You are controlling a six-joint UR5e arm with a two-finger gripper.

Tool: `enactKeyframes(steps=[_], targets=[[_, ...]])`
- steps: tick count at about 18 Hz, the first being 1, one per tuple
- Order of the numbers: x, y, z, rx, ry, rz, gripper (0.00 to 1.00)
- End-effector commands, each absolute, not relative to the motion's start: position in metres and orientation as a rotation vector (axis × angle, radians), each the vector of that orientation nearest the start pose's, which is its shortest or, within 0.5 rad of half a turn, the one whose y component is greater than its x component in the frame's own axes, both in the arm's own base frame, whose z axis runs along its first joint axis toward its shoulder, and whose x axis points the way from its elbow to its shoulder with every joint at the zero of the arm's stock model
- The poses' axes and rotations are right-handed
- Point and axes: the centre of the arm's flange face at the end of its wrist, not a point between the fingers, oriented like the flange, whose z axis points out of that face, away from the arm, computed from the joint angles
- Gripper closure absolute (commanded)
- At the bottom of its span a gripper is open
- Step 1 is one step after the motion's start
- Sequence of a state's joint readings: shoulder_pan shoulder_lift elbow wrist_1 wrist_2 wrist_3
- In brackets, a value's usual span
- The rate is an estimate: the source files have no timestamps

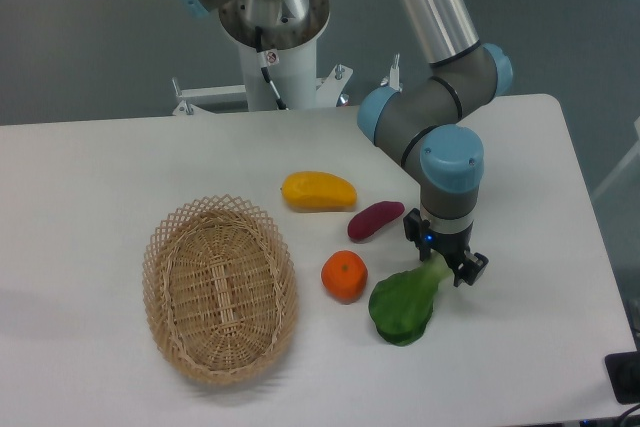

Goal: Pick up the green vegetable from the table
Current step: 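Close the gripper on the bok choy stem, then lift the gripped bok choy up off the table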

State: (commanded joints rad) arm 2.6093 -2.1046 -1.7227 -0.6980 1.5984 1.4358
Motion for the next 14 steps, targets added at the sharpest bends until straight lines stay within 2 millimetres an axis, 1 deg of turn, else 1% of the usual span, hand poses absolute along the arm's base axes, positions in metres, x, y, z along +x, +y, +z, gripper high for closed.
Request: enactKeyframes(steps=[2, 4, 8, 10, 11, 12, 14], targets=[[-0.484, 0.436, 0.203, -3.03, 0.608, 0.297, 0.68], [-0.485, 0.436, 0.205, -3.024, 0.631, 0.301, 0.72], [-0.487, 0.435, 0.209, -3.019, 0.638, 0.312, 0.73], [-0.493, 0.439, 0.223, -3.006, 0.627, 0.35, 0.73], [-0.496, 0.441, 0.236, -2.991, 0.615, 0.382, 0.73], [-0.497, 0.444, 0.254, -2.97, 0.607, 0.417, 0.73], [-0.491, 0.447, 0.278, -2.902, 0.592, 0.427, 0.73]])
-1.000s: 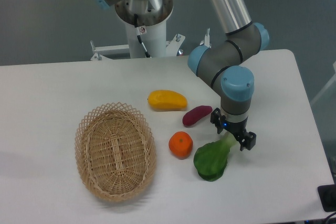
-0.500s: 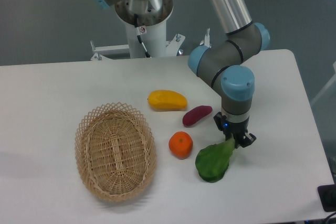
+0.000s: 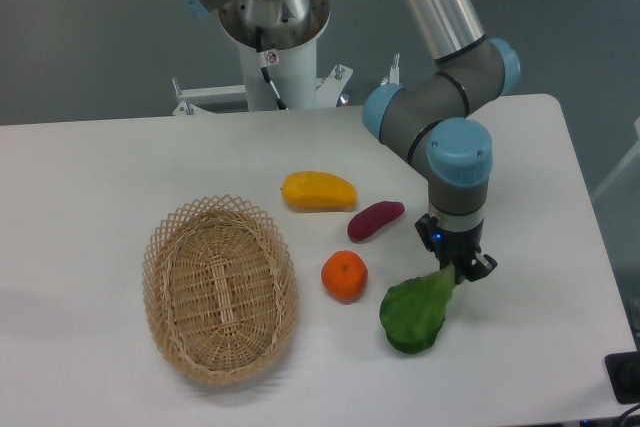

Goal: Pick up the green vegetable from the table
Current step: 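Lift the gripped bok choy up off the table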

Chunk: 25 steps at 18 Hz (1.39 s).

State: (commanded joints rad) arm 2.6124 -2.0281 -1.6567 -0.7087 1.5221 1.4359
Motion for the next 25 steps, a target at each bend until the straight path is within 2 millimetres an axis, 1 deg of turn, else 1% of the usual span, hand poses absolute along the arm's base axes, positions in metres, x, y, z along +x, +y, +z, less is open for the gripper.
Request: enactKeyframes(steps=[3, 6, 7, 8, 10, 12, 14, 16, 18, 25], targets=[[-0.48, 0.452, 0.317, -2.768, 0.482, 0.407, 0.72], [-0.459, 0.459, 0.356, -2.673, 0.38, 0.395, 0.72], [-0.449, 0.464, 0.369, -2.638, 0.339, 0.38, 0.72], [-0.442, 0.468, 0.377, -2.613, 0.291, 0.356, 0.72], [-0.43, 0.469, 0.396, -2.573, 0.215, 0.339, 0.72], [-0.428, 0.47, 0.403, -2.56, 0.2, 0.335, 0.72], [-0.423, 0.467, 0.414, -2.547, 0.202, 0.348, 0.72], [-0.421, 0.467, 0.418, -2.538, 0.19, 0.344, 0.72], [-0.418, 0.466, 0.427, -2.525, 0.172, 0.35, 0.72], [-0.417, 0.467, 0.428, -2.525, 0.174, 0.351, 0.72]])
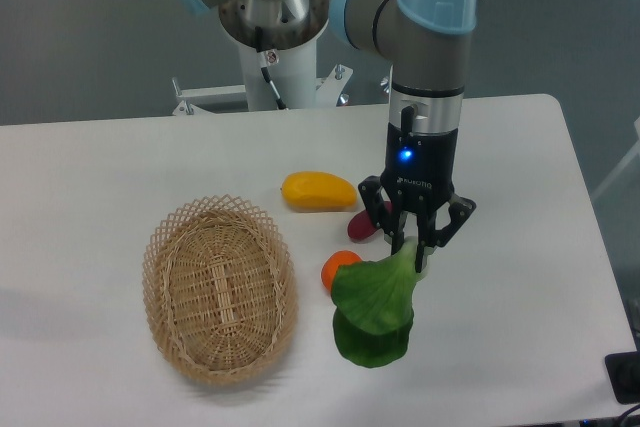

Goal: Pick up the green vegetable from the table
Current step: 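Lift the gripped bok choy up off the table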

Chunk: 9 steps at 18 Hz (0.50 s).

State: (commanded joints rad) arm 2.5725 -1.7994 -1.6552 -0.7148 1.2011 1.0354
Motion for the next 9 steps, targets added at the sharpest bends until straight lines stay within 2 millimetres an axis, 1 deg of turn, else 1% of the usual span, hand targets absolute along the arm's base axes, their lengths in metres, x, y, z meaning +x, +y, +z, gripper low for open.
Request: enactKeyframes(steps=[9], targets=[[-0.4142, 0.4714, 0.4282, -2.523, 0.184, 0.35, 0.72]])
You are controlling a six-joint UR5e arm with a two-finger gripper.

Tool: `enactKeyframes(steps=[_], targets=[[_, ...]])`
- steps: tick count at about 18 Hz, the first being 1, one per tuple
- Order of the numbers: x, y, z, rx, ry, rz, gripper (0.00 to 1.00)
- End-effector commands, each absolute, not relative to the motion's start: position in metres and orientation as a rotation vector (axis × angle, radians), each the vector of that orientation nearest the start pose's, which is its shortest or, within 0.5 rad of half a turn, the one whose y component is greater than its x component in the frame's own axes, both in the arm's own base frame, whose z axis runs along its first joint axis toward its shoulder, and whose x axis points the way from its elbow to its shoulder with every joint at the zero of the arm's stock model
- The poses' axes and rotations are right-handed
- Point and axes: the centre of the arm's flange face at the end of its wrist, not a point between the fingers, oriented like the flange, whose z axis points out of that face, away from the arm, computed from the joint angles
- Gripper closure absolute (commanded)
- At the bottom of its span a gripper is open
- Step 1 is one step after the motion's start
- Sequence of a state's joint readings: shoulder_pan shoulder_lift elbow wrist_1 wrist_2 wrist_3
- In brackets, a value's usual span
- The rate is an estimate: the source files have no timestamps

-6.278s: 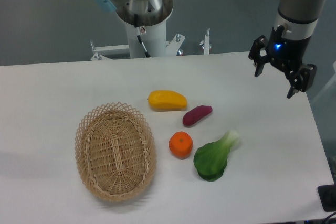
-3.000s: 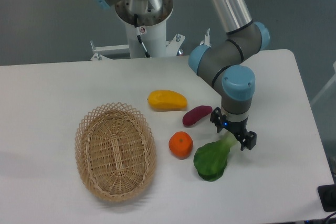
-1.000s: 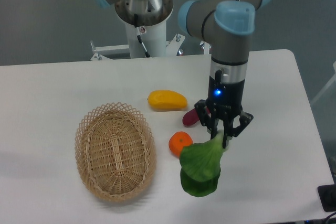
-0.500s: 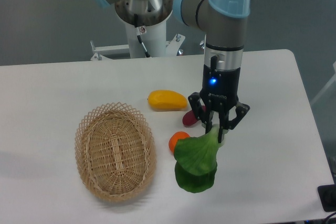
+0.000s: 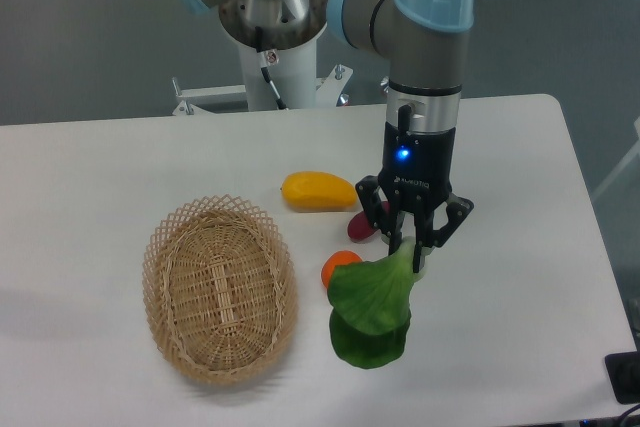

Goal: Pick up the green vegetable from the table
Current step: 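Lift the gripped bok choy up off the table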

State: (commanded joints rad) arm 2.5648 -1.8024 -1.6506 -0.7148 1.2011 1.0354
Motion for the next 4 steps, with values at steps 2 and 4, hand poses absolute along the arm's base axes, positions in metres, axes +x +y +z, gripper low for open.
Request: enactKeyframes(steps=[2, 4], targets=[[-0.414, 0.4713, 0.4274, -2.524, 0.184, 0.348, 0.72], [-0.4142, 0.4703, 0.4276, -2.524, 0.184, 0.349, 0.72]])
